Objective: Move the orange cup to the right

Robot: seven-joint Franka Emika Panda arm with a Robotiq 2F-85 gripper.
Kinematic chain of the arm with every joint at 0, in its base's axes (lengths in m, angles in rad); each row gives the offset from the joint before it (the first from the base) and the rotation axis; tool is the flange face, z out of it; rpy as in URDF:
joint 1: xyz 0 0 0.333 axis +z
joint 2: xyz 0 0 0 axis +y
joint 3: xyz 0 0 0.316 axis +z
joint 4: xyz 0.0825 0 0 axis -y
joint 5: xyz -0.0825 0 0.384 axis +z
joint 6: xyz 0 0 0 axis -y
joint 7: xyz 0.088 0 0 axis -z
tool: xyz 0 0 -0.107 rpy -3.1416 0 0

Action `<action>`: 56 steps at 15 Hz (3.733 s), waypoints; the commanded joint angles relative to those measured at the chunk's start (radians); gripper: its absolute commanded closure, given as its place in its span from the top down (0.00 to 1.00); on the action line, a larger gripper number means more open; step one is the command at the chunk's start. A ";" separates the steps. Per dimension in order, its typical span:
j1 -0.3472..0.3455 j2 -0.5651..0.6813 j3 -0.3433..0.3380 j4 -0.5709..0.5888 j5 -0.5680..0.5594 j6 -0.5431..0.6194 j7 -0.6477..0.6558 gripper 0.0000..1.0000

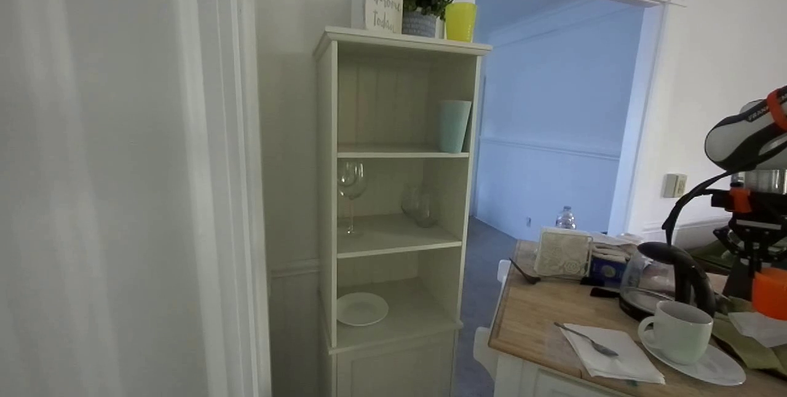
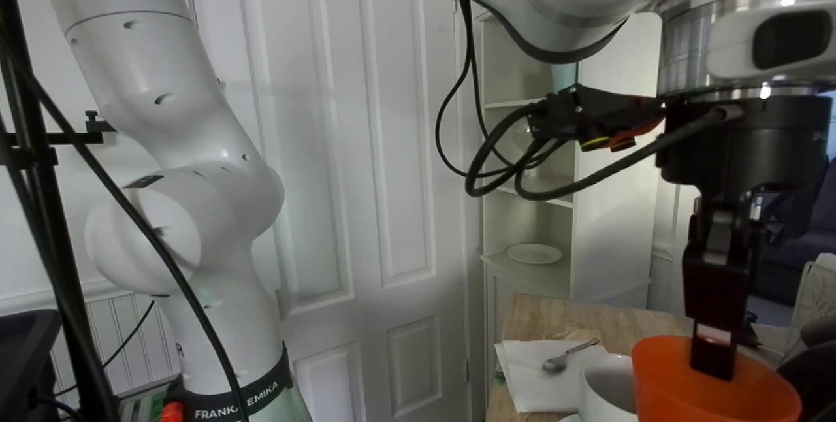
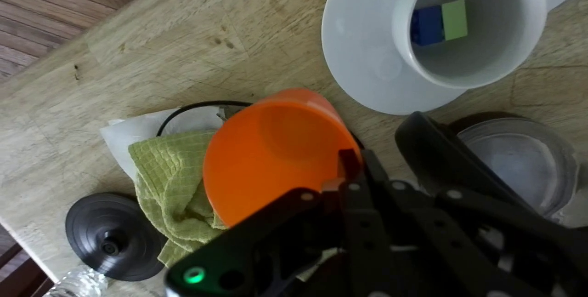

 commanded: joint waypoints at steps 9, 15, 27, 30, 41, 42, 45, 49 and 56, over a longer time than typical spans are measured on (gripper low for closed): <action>-0.024 0.067 -0.052 -0.110 -0.061 0.147 -0.017 0.01; -0.026 0.106 -0.077 -0.157 -0.035 0.246 -0.045 0.01; -0.014 0.160 -0.082 -0.192 0.011 0.344 -0.034 0.01; -0.010 0.172 -0.082 -0.189 0.038 0.342 -0.032 0.01; 0.002 0.227 -0.088 -0.188 0.094 0.410 -0.038 0.01; 0.003 0.232 -0.088 -0.188 0.097 0.413 -0.039 0.01; 0.009 0.244 -0.090 -0.186 0.104 0.415 -0.044 0.01; 0.013 0.243 -0.092 -0.185 0.103 0.412 -0.047 0.45; 0.008 0.147 -0.094 -0.203 0.044 0.359 -0.083 0.92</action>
